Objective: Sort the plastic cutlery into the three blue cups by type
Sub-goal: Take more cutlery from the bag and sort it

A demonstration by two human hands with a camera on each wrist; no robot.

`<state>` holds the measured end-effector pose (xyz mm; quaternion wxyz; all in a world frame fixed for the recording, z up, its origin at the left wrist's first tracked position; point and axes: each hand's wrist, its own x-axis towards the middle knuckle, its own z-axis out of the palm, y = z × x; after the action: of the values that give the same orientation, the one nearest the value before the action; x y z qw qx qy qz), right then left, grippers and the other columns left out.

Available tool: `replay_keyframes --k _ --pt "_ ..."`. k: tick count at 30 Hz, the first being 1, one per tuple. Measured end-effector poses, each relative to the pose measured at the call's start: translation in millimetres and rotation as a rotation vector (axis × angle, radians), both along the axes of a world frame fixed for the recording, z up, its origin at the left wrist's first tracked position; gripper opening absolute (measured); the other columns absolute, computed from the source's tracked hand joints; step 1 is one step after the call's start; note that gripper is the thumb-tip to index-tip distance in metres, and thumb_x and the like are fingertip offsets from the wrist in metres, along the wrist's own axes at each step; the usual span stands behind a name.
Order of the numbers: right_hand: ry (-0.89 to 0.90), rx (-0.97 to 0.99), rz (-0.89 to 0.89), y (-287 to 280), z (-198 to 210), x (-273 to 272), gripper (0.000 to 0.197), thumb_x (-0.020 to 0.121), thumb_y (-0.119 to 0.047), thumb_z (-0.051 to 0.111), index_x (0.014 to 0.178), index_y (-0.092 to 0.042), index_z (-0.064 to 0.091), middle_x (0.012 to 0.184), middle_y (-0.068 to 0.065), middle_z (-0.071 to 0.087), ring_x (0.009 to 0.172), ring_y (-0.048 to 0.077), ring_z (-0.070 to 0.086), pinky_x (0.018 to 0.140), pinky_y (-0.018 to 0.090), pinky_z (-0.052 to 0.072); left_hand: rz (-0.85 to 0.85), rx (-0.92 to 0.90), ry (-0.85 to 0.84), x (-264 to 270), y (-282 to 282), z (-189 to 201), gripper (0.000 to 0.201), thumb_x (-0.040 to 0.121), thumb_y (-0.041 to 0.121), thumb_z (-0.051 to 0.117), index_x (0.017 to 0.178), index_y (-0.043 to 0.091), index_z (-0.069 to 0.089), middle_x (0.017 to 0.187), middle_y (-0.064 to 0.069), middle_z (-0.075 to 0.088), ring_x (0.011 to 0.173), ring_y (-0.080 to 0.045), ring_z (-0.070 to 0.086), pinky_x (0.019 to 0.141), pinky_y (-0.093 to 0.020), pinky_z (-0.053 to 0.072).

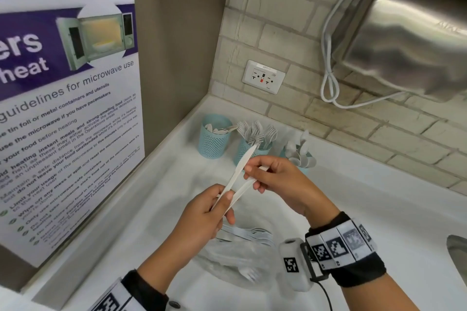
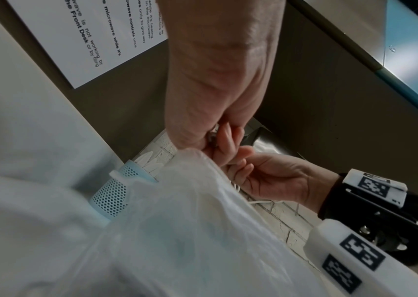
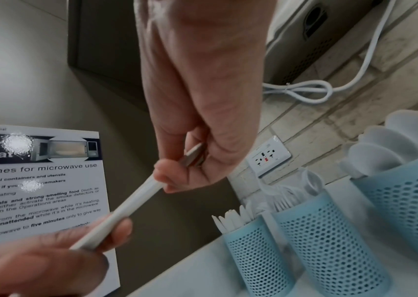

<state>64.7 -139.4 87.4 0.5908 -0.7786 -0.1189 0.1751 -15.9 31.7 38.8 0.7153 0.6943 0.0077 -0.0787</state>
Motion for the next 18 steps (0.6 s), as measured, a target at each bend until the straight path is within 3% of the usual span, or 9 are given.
replay_keyframes --k 3,6,8,10,13,18 --pt "0.047 0.036 -0.008 6 5 3 0.015 0.088 -0.013 0.064 0.103 -0.011 0.067 0.084 0.006 0.07 0.059 0.01 0.058 0.059 0.018 0.049 0.04 -0.017 -0.012 1 4 1 0.019 0.097 0.029 0.049 0.091 0.016 0.061 0.058 0.003 0.054 0.043 -0.008 0.034 0.041 -0.018 0.028" --pt "0.095 0.12 -0.056 12 9 5 0.04 0.085 -0.018 0.067 0.123 -0.021 0.053 0.092 0.011 0.072 0.061 0.012 0.06 0.06 0.02 0.051 0.064 -0.018 -0.017 3 7 2 0.022 0.097 0.031 0.047 0.094 0.017 0.064 0.054 0.007 0.045 0.043 -0.006 0.032 0.041 -0.016 0.028" --pt "0.141 0.191 -0.052 15 12 6 0.046 0.085 -0.022 0.066 0.127 -0.021 0.049 0.088 0.009 0.071 0.059 0.01 0.059 0.058 0.019 0.05 0.059 0.0 -0.04 3 8 2 0.026 0.098 0.033 0.044 0.094 0.023 0.067 0.052 0.009 0.04 0.042 -0.004 0.031 0.041 -0.015 0.028" --pt "0.145 0.154 0.034 20 15 5 0.032 0.091 -0.023 0.058 0.121 -0.013 0.057 0.075 0.0 0.067 0.057 0.007 0.056 0.057 0.017 0.048 0.031 0.016 -0.051 2 8 3 0.03 0.099 0.035 0.04 0.094 0.028 0.069 0.051 0.009 0.037 0.043 -0.004 0.03 0.041 -0.015 0.028" --pt "0.119 0.105 0.083 27 17 6 0.02 0.096 -0.022 0.052 0.099 -0.007 0.066 0.061 -0.006 0.062 0.055 0.006 0.053 0.055 0.015 0.046 0.039 0.023 -0.026 1 9 3 0.034 0.1 0.037 0.037 0.096 0.03 0.069 0.051 0.009 0.038 0.043 -0.005 0.031 0.042 -0.015 0.028" --pt "0.031 0.27 -0.216 22 25 32 0.018 0.096 -0.02 0.055 0.094 -0.008 0.069 0.064 -0.002 0.064 0.055 0.005 0.057 0.057 0.015 0.052 0.239 -0.043 0.022 5 16 0 0.024 0.098 0.036 0.041 0.104 0.028 0.062 0.059 0.006 0.049 0.044 -0.006 0.036 0.041 -0.016 0.03"
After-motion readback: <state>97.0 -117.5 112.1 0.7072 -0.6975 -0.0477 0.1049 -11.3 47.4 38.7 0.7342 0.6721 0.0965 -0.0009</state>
